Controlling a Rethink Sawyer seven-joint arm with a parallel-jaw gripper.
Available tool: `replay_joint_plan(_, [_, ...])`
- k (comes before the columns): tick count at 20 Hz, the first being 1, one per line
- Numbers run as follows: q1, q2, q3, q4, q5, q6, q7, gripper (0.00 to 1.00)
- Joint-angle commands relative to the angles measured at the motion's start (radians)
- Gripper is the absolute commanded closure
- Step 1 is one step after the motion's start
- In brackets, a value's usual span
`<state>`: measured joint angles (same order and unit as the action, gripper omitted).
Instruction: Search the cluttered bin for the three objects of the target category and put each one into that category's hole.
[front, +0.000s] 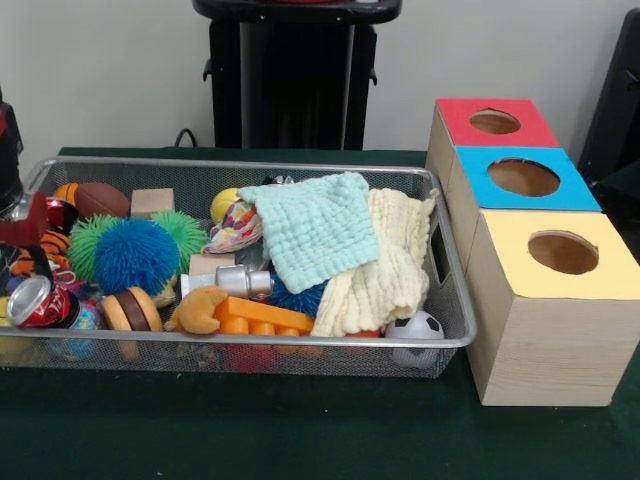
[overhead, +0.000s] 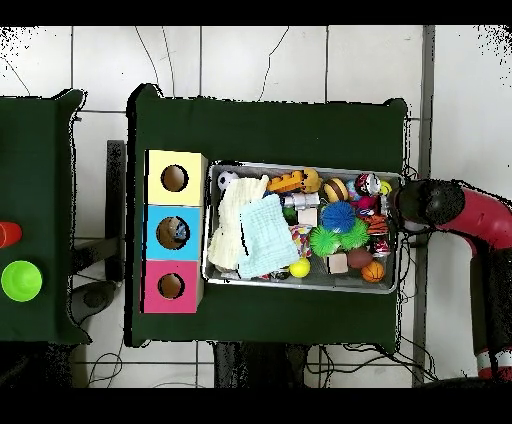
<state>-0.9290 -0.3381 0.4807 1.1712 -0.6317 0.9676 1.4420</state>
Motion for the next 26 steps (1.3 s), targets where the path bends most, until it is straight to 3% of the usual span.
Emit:
replay_joint_plan(1, [-0.031, 0.044, 0.01, 0.204, 0.021, -0.058, -0.097, 0.0])
replay_joint_plan(7, [0.005, 0.009, -0.02, 0.376, 0.045, -0.217, 0.13, 0.0])
replay_joint_plan(15, [0.132, 0.066, -0.121, 0.414, 0.07, -0.461, 0.355, 0.0])
replay_joint_plan(22, [0.254, 0.09, -0.214, 0.408, 0.178, -0.575, 0.443, 0.0])
replay_joint_plan(26, [0.348, 0.059, -0.289, 0.442, 0.262, -0.601, 0.555, 0.0])
